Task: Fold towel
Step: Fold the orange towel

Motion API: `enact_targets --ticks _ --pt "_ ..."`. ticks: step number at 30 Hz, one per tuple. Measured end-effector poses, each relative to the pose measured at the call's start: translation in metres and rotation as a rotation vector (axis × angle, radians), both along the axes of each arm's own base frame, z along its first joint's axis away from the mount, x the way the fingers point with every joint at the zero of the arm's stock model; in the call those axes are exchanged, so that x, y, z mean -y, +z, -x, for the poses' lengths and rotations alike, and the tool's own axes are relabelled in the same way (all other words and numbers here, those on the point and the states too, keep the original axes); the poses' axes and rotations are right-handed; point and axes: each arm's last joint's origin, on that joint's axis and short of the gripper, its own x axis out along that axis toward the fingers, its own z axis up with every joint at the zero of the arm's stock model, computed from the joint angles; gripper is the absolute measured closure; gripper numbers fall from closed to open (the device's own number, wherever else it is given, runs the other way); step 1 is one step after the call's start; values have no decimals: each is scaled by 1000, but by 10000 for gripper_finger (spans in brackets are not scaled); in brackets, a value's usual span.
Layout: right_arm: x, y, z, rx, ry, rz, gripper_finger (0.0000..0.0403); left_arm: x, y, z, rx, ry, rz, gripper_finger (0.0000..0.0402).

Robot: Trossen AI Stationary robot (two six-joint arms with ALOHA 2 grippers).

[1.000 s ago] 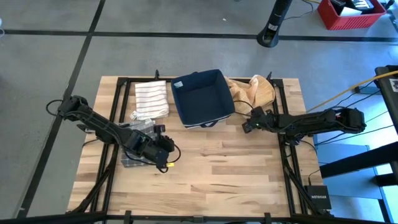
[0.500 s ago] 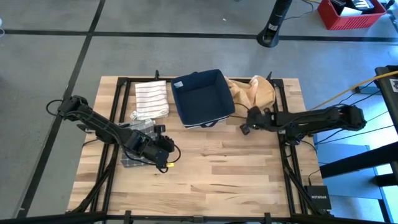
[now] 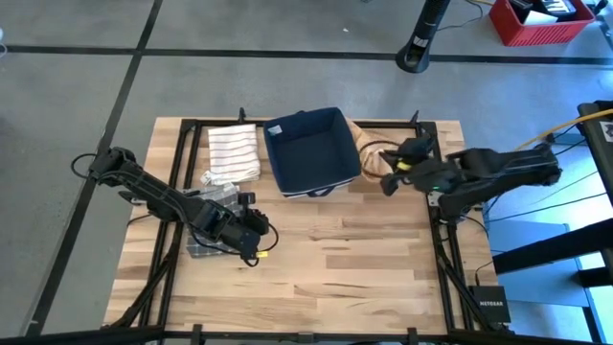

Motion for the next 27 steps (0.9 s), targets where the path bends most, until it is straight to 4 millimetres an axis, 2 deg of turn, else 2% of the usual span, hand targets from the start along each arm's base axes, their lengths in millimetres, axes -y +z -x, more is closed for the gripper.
enact_targets --ticks 3,7,10,14,17,20,24,27 --pt "-11 27 1 94 79 8 400 1 1 -2 17 -4 6 320" --pt "-27 47 -3 158 195 17 399 3 4 -7 72 -27 17 320" --pt "-40 56 -8 174 282 23 399 6 8 -12 137 -30 45 320" --pt "-64 54 -21 168 436 14 399 9 11 -15 179 -42 118 320" --pt "-87 45 -34 142 554 -18 398 11 11 -18 194 -57 149 317" --pt "-113 27 -47 44 676 -48 400 11 10 -19 200 -46 163 299" --pt "-150 -6 -65 -79 768 -132 399 12 8 -20 195 -36 167 266" --pt "-176 -38 -85 -182 796 -166 399 12 7 -20 191 -44 160 245"
